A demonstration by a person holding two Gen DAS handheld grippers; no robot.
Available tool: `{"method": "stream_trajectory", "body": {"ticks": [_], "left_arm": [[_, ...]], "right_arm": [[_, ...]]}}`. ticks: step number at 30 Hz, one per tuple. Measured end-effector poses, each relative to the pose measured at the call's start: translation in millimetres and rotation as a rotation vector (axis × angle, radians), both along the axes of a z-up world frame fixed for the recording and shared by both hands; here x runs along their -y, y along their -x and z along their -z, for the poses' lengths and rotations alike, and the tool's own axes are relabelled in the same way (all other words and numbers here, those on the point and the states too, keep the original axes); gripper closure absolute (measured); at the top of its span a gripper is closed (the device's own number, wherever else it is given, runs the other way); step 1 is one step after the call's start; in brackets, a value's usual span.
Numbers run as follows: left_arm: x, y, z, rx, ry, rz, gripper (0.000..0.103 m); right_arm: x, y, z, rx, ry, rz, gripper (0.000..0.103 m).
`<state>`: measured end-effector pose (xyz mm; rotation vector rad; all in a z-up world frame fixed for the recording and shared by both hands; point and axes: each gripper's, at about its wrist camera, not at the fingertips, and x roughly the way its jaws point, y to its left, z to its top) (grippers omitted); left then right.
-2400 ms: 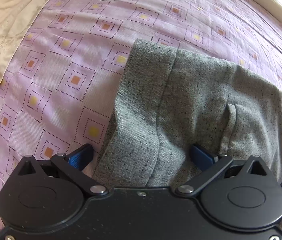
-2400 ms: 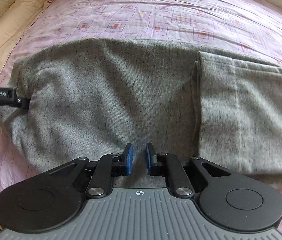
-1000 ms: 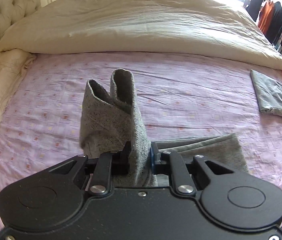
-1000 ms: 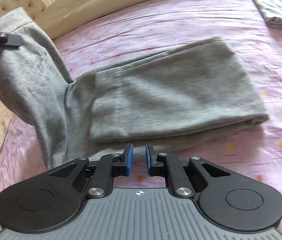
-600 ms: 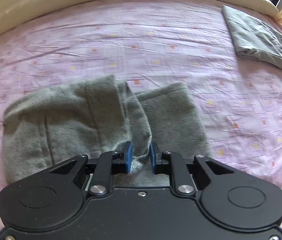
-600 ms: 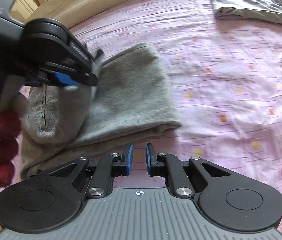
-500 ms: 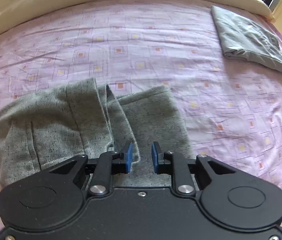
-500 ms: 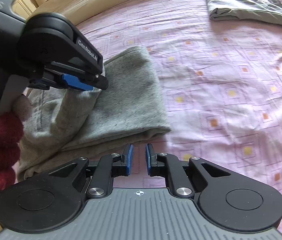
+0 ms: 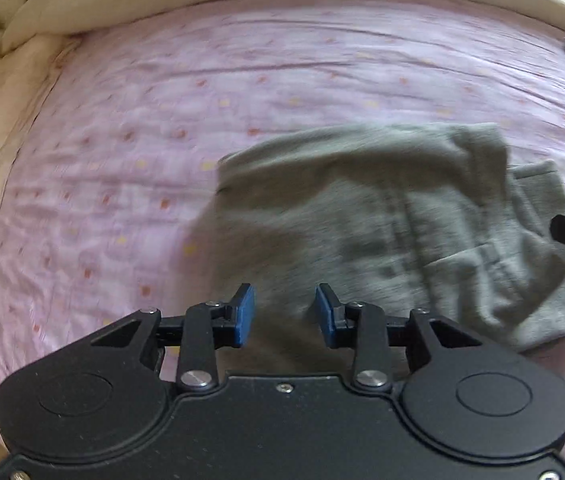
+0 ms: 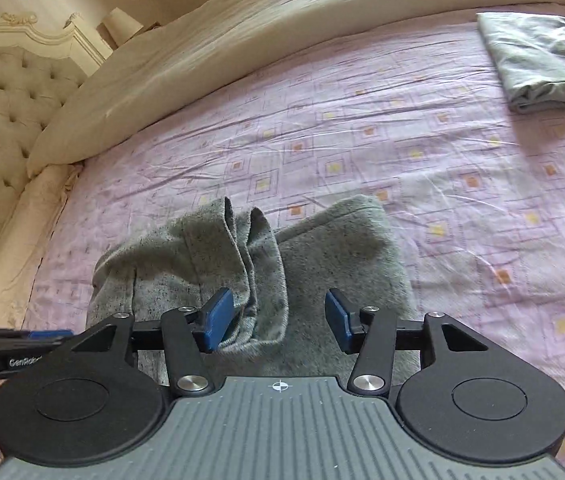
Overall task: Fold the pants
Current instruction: 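Fold the held waistband end over the trousers and open the left gripper, then pinch the folded trouser edge with the right gripper and lift it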
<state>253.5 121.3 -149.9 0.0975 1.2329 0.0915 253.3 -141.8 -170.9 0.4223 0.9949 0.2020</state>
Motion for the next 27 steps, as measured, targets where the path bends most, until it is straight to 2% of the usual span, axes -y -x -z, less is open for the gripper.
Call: {"method": "stream_trajectory", "body": {"ticks": [5,9,12,13,14,16,18,21,22,24,27], "left_arm": [[-55,6,13,-0.052,0.016,-0.131,0.059],[-75,4,18,-0.068,0.026,-0.151,0.059],[-83,-1,20,-0.07,0.039,-0.143,0.059],[-85,-3,19,-0.071,0.042,-0.139,0.059],[-86,-6,20,-0.072,0.047,-0.136,0.059],[-87,-12,19,-0.071,0.063,-0.13,0.059],[-88,-19,18,-0.069,0.084,-0.122,0.059],[-86,-31,14,-0.061,0.127,-0.102,0.058],[-84,-36,13,-0.057,0.143,-0.093,0.058],[-78,-45,12,-0.05,0.161,-0.075,0.054],[-66,-59,16,-0.052,0.182,-0.045,0.053]], "right_arm": [[-22,-22,13,-0.063,-0.021,-0.058,0.044],[-39,-29,27,-0.138,-0.003,-0.112,0.04],[-46,-28,31,-0.156,0.008,-0.089,0.038],[-48,-29,30,-0.161,0.001,-0.095,0.049],[-51,-29,28,-0.157,-0.012,-0.118,0.065],[-59,-27,16,-0.133,0.025,-0.159,0.091],[-58,-22,-6,-0.083,0.01,-0.187,0.091],[-39,-8,-40,-0.018,-0.037,-0.164,0.091],[-31,-3,-49,-0.005,-0.022,-0.149,0.091],[-20,0,-51,-0.009,0.065,-0.107,0.091],[-5,-1,-26,-0.08,0.138,-0.072,0.091]]}}
